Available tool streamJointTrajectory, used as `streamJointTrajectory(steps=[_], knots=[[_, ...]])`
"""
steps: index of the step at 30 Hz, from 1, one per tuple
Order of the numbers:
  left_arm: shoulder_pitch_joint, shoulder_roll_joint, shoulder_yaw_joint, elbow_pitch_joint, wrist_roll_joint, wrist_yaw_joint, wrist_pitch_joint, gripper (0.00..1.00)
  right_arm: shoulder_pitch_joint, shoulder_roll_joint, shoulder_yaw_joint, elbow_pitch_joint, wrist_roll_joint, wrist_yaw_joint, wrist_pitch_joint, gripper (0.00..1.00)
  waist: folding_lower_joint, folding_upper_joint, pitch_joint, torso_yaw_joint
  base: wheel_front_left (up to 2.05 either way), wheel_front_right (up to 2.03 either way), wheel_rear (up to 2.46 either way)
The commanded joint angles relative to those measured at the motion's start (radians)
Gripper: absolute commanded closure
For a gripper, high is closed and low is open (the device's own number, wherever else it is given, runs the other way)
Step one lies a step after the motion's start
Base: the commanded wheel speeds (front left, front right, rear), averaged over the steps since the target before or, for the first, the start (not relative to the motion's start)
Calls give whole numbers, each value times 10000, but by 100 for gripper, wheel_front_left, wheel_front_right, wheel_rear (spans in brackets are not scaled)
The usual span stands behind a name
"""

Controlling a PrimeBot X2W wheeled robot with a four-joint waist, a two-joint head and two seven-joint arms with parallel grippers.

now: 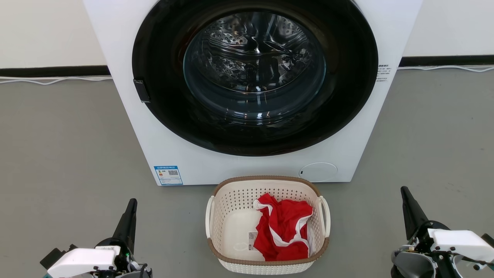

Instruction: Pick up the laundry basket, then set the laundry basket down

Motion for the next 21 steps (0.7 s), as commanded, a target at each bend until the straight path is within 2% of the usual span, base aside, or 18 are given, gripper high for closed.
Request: streamJointTrajectory(steps=[1,21], knots=[[-559,137,305,-290,-51,-63,60,100,-230,-37,185,-313,67,73,73,100,0,0,0,0,0,0,0],[-559,137,305,-290,-51,-63,60,100,-230,-37,185,-313,67,73,73,100,0,0,0,0,0,0,0]])
